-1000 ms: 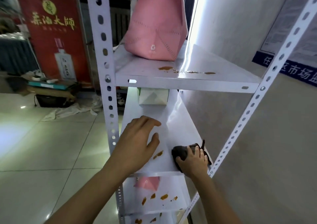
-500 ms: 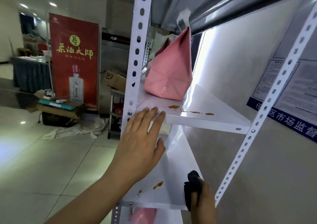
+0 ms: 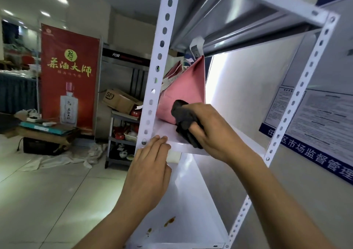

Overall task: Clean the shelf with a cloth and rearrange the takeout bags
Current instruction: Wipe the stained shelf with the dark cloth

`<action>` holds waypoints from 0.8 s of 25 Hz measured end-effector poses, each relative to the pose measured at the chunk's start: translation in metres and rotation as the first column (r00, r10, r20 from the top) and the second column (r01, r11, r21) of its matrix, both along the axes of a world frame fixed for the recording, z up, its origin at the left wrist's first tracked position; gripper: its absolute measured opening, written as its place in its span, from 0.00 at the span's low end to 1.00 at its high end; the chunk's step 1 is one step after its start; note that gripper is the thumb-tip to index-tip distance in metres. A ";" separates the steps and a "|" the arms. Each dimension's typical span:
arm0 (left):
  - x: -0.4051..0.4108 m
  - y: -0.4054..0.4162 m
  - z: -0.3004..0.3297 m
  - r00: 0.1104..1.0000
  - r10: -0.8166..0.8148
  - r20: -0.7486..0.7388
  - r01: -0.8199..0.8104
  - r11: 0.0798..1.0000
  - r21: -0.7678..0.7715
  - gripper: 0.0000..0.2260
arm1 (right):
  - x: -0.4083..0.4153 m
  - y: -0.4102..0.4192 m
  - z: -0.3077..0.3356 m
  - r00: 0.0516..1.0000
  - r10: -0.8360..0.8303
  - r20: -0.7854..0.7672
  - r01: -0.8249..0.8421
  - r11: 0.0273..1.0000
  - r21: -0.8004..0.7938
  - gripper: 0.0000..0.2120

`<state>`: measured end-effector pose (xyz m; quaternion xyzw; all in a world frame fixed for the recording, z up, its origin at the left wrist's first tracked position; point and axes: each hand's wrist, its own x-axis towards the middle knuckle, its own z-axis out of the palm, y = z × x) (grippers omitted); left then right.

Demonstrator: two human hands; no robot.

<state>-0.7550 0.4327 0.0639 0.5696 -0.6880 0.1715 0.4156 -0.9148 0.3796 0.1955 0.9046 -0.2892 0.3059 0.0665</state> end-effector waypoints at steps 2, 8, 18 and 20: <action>0.001 -0.001 -0.001 1.000 0.001 -0.007 -0.001 1.000 -0.010 0.17 | 0.014 -0.017 -0.008 0.994 -0.007 -0.105 0.021 0.991 0.135 0.08; 0.001 -0.010 -0.005 1.000 -0.011 -0.022 0.008 0.994 -0.112 0.11 | 0.002 -0.029 -0.039 0.996 -0.088 0.003 0.084 0.963 0.256 0.08; -0.009 -0.029 0.003 0.998 0.064 -0.015 -0.066 0.969 -0.237 0.13 | -0.106 -0.077 -0.034 0.788 -0.604 -0.119 0.596 0.700 0.392 0.16; -0.010 -0.032 -0.004 1.000 0.013 -0.006 -0.014 0.968 -0.251 0.15 | -0.097 -0.100 -0.029 0.761 -0.620 -0.192 0.635 0.649 0.419 0.20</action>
